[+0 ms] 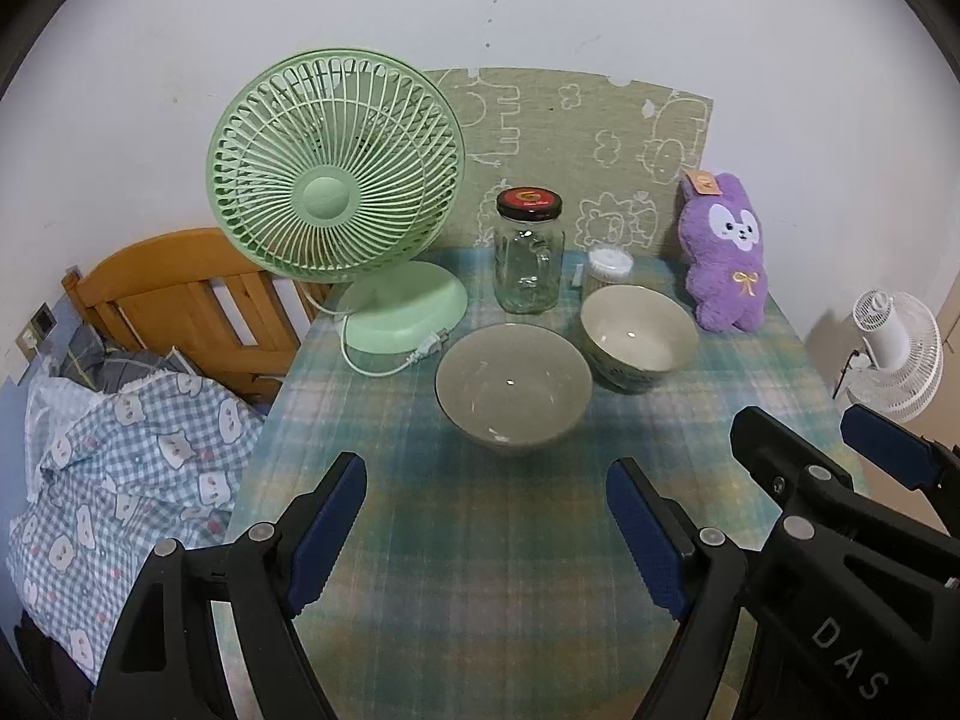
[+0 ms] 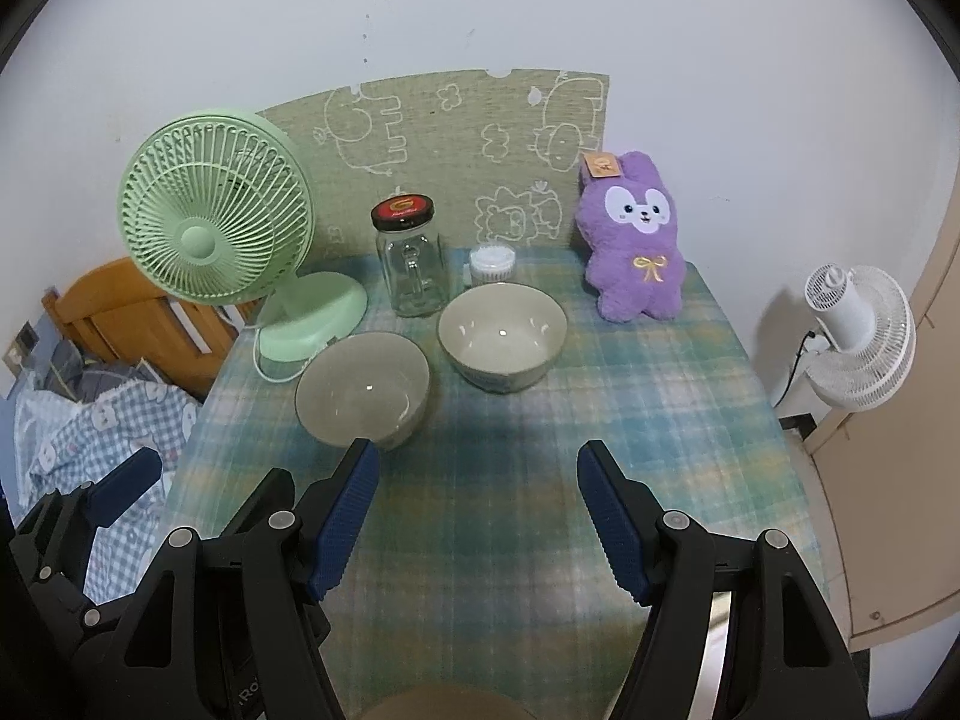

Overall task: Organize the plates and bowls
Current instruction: 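Move both open grippers to the plain cream bowl near the fan, then close both grippers on the rim of the plain cream bowl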

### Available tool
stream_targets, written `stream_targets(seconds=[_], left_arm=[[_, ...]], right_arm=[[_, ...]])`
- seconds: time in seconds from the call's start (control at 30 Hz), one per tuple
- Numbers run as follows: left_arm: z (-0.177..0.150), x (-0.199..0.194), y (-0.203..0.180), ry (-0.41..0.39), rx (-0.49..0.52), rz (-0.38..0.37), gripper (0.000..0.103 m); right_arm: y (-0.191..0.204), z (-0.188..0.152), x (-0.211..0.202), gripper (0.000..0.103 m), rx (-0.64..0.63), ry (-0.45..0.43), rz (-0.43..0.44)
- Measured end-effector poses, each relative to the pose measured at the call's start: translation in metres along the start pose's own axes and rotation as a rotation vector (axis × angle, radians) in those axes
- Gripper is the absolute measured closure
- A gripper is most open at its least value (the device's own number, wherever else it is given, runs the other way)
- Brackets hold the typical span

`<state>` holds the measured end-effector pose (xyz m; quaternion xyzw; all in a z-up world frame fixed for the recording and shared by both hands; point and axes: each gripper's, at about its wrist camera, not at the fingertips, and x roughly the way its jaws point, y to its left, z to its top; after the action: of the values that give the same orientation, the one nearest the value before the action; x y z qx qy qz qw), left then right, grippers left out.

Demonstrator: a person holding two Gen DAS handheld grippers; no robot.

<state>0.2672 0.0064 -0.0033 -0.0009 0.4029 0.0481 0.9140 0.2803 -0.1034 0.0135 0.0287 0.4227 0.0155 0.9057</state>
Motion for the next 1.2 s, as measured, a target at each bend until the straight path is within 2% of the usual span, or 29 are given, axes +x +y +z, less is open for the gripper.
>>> stream_targets(seconds=[0.2, 0.33, 0.57, 0.73, 1.2], left_arm=[[0.011, 0.026, 0.011, 0.009, -0.002, 0.005, 0.019], [0.017, 0.041, 0.022, 0.022, -0.022, -0.030, 0.019], [0.028, 0.070, 0.029, 0.024, 0.017, 0.011, 0.020], [0.032, 0.088, 0.028, 0.010, 0.045, 0.018, 0.025], [0.036, 0.148, 0.026, 0.082, 0.056, -0.014, 0.046]], right_arm=[[0.014, 0.014, 0.028, 0.032, 0.002, 0.006, -0.003], [0.026, 0.021, 0.042, 0.032, 0.005, 0.004, 0.012], [0.042, 0.031, 0.076, 0.034, 0.003, 0.023, -0.002], [0.049, 0.037, 0.098, 0.039, 0.001, 0.023, -0.018], [0.049, 0.042, 0.162, 0.050, 0.031, 0.095, -0.051]])
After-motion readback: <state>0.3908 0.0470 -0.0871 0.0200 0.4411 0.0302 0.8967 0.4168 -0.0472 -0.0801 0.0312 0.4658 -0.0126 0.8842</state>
